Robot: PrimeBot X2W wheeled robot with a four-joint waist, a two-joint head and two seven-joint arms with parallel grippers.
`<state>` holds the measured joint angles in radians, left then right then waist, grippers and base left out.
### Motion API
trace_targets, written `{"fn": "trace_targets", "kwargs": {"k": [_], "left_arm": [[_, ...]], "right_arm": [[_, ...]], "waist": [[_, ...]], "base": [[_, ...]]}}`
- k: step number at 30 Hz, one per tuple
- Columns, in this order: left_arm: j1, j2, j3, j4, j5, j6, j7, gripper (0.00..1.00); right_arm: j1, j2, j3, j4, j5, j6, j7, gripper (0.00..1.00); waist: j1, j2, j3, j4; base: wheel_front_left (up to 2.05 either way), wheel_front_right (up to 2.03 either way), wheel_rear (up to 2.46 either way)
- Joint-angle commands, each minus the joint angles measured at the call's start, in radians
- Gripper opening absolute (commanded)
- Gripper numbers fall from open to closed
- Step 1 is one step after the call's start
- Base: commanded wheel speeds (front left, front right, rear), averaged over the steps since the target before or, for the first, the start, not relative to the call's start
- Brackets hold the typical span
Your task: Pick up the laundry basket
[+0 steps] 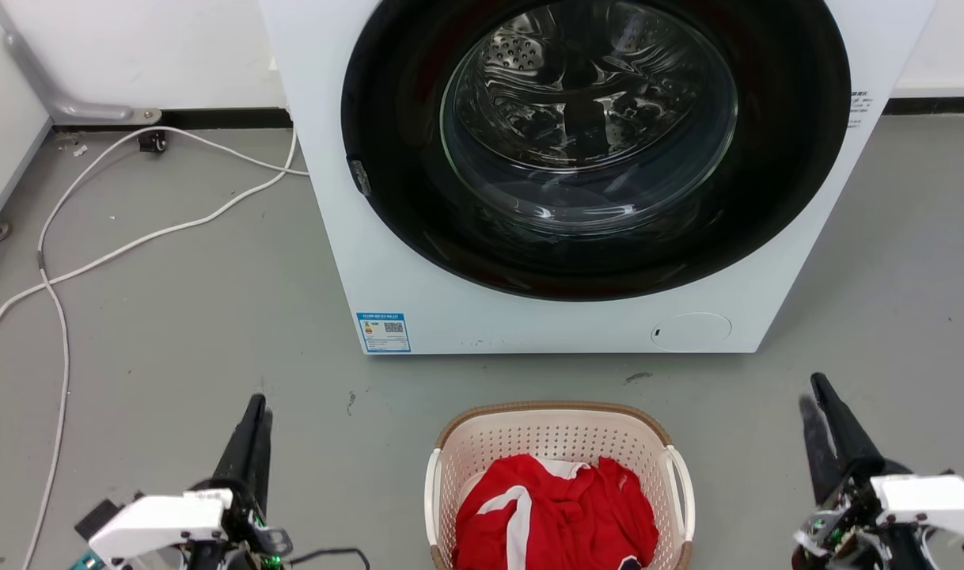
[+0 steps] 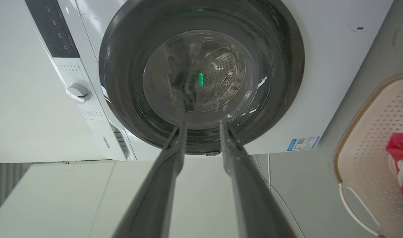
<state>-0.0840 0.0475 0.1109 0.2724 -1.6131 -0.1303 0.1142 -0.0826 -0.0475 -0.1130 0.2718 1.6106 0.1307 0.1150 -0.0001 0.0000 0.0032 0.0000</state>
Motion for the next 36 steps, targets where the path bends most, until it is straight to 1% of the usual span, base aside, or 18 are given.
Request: {"fn": "trace_targets", "kwargs": {"k": [1,6,13,28,36], "left_arm": [[-0.003,0.001,-0.001,-0.006,0.001,0.0,-0.003,1.0],[-0.001,0.001,-0.001,-0.022,0.037,0.0,-0.029,1.0],[0.0,0.001,0.01,-0.049,0.159,0.004,-0.063,1.0],[0.021,0.002,-0.036,-0.119,0.48,0.075,-0.128,1.0],[0.032,0.002,-0.057,-0.139,0.627,0.105,-0.159,1.0]], "right_arm": [[-0.003,0.0,0.001,-0.004,-0.002,0.0,-0.003,1.0],[-0.001,0.0,-0.003,-0.01,-0.042,0.0,-0.029,1.0],[0.003,-0.001,-0.011,-0.055,-0.207,0.0,-0.064,1.0],[0.033,-0.001,0.023,-0.145,-0.6,0.0,-0.129,1.0],[0.048,-0.002,0.031,-0.163,-0.759,0.0,-0.159,1.0]], "waist": [[0.0001,0.0,0.0,0.0],[0.0001,0.0,0.001,0.0],[0.0001,0.0,0.002,0.0],[0.0001,0.0,0.004,0.001],[0.0001,0.0,0.002,0.002]], "base": [[0.0,0.0,0.0],[0.0,0.0,0.0],[0.0,0.0,0.0],[0.0,0.0,0.0],[0.0,0.0,0.0]]}}
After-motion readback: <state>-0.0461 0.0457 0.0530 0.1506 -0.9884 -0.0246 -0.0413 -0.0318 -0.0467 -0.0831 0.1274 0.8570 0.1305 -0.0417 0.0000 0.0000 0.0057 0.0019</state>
